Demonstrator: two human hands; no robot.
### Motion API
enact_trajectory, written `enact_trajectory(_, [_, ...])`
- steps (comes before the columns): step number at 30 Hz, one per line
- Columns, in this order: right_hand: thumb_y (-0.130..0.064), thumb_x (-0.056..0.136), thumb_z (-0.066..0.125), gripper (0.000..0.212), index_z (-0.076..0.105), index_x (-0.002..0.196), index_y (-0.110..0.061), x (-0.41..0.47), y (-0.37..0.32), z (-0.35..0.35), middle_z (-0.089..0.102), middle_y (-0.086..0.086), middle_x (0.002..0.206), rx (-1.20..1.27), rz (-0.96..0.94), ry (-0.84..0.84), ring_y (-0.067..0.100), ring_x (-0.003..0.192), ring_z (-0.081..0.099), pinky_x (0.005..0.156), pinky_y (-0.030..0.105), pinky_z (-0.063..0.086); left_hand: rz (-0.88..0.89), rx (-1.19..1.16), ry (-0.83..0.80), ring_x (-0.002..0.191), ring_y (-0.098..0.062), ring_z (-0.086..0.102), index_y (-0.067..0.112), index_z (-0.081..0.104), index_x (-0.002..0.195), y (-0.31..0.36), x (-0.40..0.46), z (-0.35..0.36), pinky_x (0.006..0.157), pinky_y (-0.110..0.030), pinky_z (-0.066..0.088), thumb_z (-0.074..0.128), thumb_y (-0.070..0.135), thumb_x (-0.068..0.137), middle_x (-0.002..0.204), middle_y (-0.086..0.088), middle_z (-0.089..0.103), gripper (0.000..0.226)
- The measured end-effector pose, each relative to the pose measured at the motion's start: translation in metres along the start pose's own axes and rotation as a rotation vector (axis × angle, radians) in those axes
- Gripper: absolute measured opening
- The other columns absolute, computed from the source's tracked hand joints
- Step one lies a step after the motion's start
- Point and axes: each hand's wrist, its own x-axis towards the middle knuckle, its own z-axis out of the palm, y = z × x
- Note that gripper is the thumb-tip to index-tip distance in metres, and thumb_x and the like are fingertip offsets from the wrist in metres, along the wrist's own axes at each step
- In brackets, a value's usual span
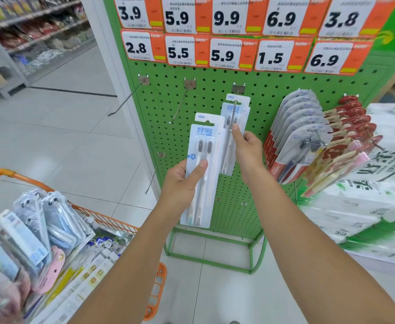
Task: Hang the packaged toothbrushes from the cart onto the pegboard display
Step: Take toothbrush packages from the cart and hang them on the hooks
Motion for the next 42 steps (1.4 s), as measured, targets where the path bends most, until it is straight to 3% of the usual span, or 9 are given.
enact_trajectory(3, [-0.065,0.089,0.060,0.051,0.047,0.084,-0.016,0.031,0.000,0.007,0.064,0.015,0.097,-0.008,0.094,0.027,0.027,0.092,0.063,0.093,0.037,0.046,0.023,-0.041,-0.018,0.087,-0.019,0.068,0.013,0.073,0.109,0.006,0.004,0.003,0.078,-0.028,0.058,0.066,0.029,0.095,0.103,-0.013,0.076,0.022])
enact_trajectory(6, [-0.083,0.067,0.061,0.094,0.057,0.127,-0.010,0.056,0.000,0.008,0.065,0.007,0.128,-0.024,0.201,-0.034,0.029,0.118,0.062,0.105,0.049,0.048,0.035,-0.047,-0.067,0.087,-0.010,0.071,0.020,0.074,0.106,0.008,0.005,0.009,0.071,-0.018,0.055,0.065,0.021,0.096,0.103,-0.004,0.077,0.013])
enact_trajectory(10, [-0.070,0.076,0.064,0.064,0.055,0.098,-0.010,0.071,0.012,-0.001,0.071,0.008,0.111,-0.078,0.221,-0.036,0.028,0.102,0.066,0.090,0.040,0.052,0.033,-0.053,-0.099,0.088,-0.014,0.072,0.026,0.075,0.100,0.007,0.006,0.018,0.075,-0.025,0.058,0.066,0.021,0.095,0.104,-0.006,0.077,0.012])
enact_trajectory(17, [-0.052,0.103,0.045,0.044,0.071,0.109,-0.018,-0.058,-0.014,-0.030,0.075,0.004,0.108,0.111,0.035,-0.112,0.023,0.100,0.072,0.088,0.040,0.057,0.020,-0.081,-0.098,0.091,-0.016,0.072,0.023,0.075,0.106,0.000,0.012,0.024,0.085,-0.031,0.060,0.067,0.023,0.094,0.104,-0.005,0.077,0.014])
enact_trajectory(21, [-0.057,0.094,0.062,0.064,0.061,0.107,0.006,-0.076,-0.018,-0.031,0.056,0.042,0.107,0.108,-0.125,-0.195,0.029,0.086,0.059,0.085,0.055,0.052,0.016,-0.074,-0.096,0.087,-0.018,0.071,0.019,0.075,0.103,-0.006,0.012,0.029,0.080,-0.032,0.059,0.068,0.022,0.094,0.101,-0.008,0.077,0.012])
enact_trajectory(23, [-0.059,0.089,0.068,0.074,0.053,0.104,0.013,-0.073,-0.018,-0.030,0.049,0.046,0.101,0.101,-0.192,-0.207,0.024,0.085,0.048,0.078,0.048,0.044,0.016,-0.072,-0.079,0.085,-0.017,0.071,0.020,0.075,0.099,-0.007,0.013,0.032,0.077,-0.029,0.059,0.068,0.022,0.094,0.100,-0.008,0.077,0.009])
enact_trajectory(27, [-0.044,0.095,0.066,0.054,0.059,0.102,0.009,-0.072,-0.017,-0.032,0.055,0.041,0.097,0.104,-0.232,-0.213,0.024,0.081,0.049,0.075,0.043,0.042,0.009,-0.085,-0.091,0.088,-0.017,0.073,0.019,0.074,0.103,-0.009,0.015,0.035,0.077,-0.028,0.059,0.068,0.024,0.094,0.099,-0.004,0.078,0.012])
enact_trajectory(36, [-0.045,0.095,0.064,0.057,0.056,0.099,0.012,-0.068,-0.004,-0.033,0.052,0.035,0.080,0.131,-0.241,-0.184,0.022,0.076,0.041,0.068,0.040,0.035,-0.001,-0.058,-0.119,0.089,-0.016,0.073,0.023,0.075,0.102,-0.012,0.017,0.035,0.084,-0.033,0.059,0.067,0.023,0.095,0.099,-0.001,0.078,0.010])
enact_trajectory(42, [-0.031,0.102,0.059,0.029,0.064,0.086,-0.007,-0.043,-0.012,-0.025,0.041,-0.015,0.056,-0.004,-0.206,-0.097,0.005,0.052,0.031,0.051,0.019,0.030,-0.017,0.167,-0.025,0.111,-0.013,0.064,0.019,0.061,0.124,-0.015,0.032,0.035,0.085,-0.020,0.052,0.067,0.033,0.095,0.119,0.008,0.067,0.033])
